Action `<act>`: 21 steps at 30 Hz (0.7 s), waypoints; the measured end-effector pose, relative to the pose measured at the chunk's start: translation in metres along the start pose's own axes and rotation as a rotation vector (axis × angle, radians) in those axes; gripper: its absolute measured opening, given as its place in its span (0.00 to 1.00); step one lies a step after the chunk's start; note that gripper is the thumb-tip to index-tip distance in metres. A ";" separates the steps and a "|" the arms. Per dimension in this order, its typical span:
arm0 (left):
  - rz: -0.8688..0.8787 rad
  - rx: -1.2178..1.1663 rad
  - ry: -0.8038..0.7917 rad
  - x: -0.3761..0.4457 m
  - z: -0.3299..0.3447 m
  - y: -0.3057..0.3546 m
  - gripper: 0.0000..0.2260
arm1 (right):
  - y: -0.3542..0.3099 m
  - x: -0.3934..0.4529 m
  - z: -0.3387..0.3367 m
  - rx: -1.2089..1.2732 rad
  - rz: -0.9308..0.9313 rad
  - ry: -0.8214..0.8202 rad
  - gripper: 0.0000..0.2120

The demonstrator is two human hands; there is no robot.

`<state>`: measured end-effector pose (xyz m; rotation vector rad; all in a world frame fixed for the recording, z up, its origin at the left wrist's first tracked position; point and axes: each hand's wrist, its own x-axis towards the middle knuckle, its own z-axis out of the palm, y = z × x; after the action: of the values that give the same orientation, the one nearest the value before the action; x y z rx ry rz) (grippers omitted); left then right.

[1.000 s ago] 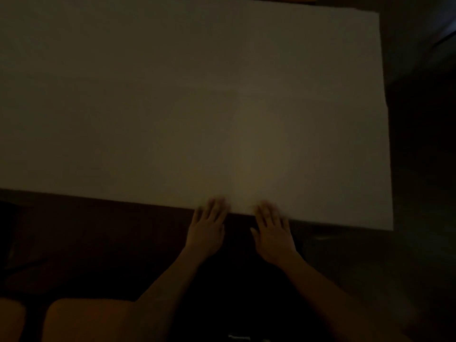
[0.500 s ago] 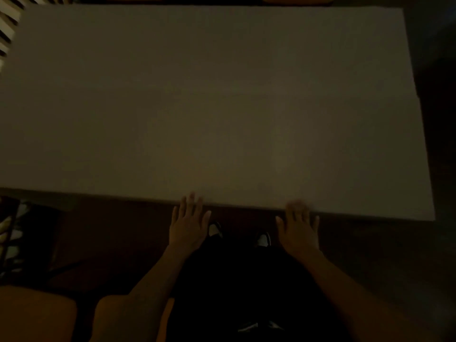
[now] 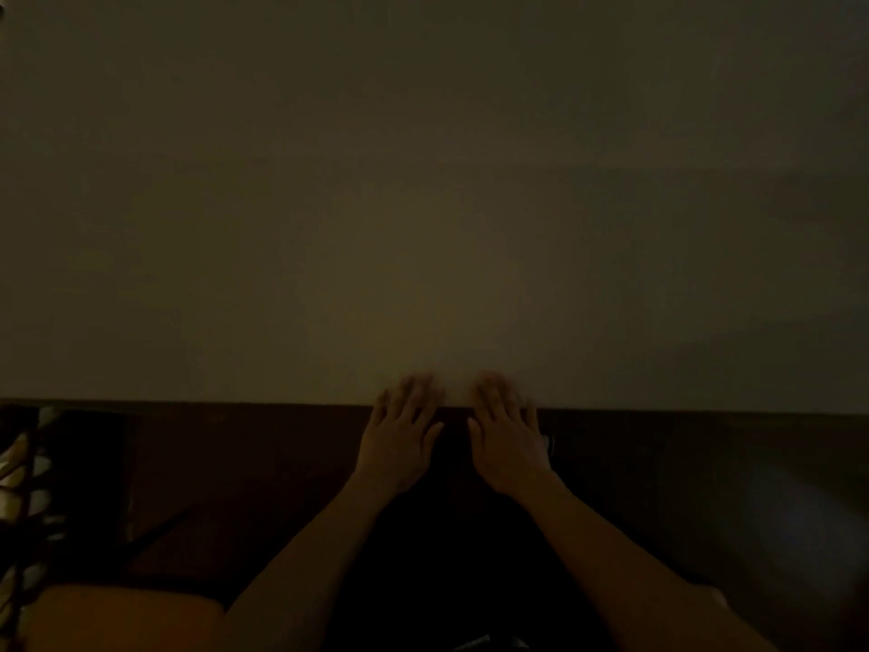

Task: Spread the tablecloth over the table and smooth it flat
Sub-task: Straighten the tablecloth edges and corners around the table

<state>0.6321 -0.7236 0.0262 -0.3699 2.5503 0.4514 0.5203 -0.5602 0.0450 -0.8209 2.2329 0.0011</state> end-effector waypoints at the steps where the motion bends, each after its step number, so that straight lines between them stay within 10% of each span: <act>1: 0.003 0.002 -0.013 -0.005 0.002 -0.010 0.27 | 0.005 -0.004 0.002 -0.020 0.020 -0.006 0.37; 13: -0.371 -0.146 0.014 -0.080 -0.002 -0.090 0.30 | 0.006 -0.033 0.015 -0.002 0.294 -0.024 0.34; 21: -0.331 -0.078 0.098 -0.091 -0.033 -0.142 0.29 | -0.125 0.013 0.007 -0.072 -0.025 0.002 0.33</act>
<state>0.7420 -0.8499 0.0671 -0.8452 2.5018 0.4156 0.5877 -0.6651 0.0614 -0.8876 2.2351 0.0699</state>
